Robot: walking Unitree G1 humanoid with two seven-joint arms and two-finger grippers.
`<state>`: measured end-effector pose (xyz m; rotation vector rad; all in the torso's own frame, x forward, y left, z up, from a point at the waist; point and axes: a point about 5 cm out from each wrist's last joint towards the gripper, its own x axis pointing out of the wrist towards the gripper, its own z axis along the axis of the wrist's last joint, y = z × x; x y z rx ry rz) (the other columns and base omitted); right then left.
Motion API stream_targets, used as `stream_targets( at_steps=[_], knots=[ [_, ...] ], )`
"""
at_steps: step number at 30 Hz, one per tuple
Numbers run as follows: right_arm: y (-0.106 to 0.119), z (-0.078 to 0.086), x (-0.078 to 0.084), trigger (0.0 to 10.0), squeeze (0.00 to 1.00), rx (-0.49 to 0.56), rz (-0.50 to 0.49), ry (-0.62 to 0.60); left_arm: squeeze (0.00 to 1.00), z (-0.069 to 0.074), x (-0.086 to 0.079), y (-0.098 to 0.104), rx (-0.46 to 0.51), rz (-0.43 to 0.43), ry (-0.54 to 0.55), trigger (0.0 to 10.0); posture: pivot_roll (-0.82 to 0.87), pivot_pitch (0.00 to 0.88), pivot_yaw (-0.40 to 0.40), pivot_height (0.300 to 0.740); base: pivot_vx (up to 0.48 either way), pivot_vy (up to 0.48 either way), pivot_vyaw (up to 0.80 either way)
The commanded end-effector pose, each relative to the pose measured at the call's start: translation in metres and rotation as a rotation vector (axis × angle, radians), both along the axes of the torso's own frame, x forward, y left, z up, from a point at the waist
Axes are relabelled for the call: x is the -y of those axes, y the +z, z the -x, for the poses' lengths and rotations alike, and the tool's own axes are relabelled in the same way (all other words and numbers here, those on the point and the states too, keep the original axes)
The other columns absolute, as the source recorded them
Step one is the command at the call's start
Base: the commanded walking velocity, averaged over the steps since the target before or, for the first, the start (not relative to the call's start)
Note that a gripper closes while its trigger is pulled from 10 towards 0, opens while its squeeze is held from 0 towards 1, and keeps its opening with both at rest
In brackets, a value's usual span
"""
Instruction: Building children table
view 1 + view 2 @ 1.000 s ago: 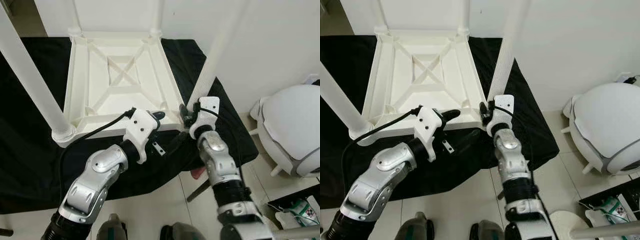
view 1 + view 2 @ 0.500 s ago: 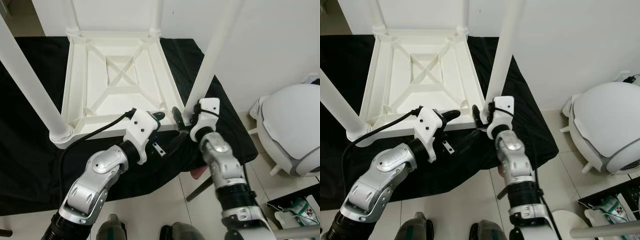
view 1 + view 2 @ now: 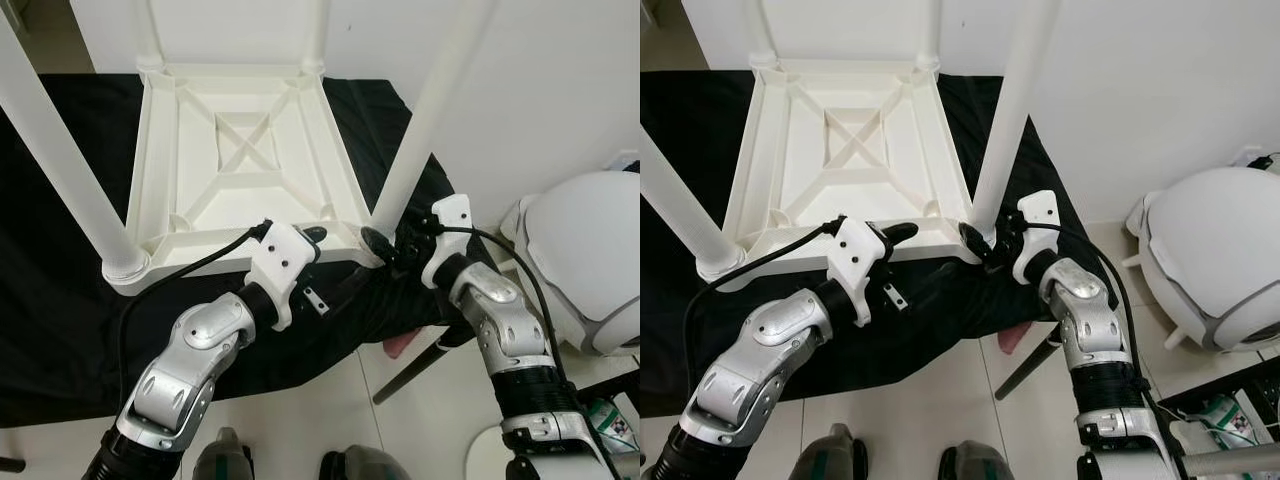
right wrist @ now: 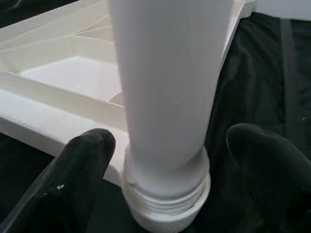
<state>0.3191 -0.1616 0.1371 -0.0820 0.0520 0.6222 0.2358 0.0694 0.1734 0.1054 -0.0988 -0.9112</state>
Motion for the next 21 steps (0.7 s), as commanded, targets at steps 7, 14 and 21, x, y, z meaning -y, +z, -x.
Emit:
stream_targets(
  at_steps=[7, 14, 21],
  knots=[
    [0.003, -0.013, -0.002, 10.0, 0.0, 0.019, 0.061, 0.113, 0.0, 0.001, 0.001, 0.002, 0.009, 0.001, 0.001, 10.0, 0.04, 0.0, -0.073, 0.74, 0.0, 0.0, 0.0],
    [-0.002, -0.028, -0.016, 10.0, 0.0, 0.002, 0.121, 0.188, 0.0, -0.001, 0.001, 0.003, 0.012, 0.001, 0.006, 10.0, 0.04, 0.0, -0.076, 0.74, 0.0, 0.0, 0.0],
    [-0.013, -0.036, -0.022, 0.0, 0.0, -0.062, 0.14, 0.173, 0.0, -0.002, 0.0, 0.004, 0.014, 0.008, 0.023, 10.0, 0.06, 0.0, -0.087, 0.74, 0.0, 0.0, 0.0]
  ],
)
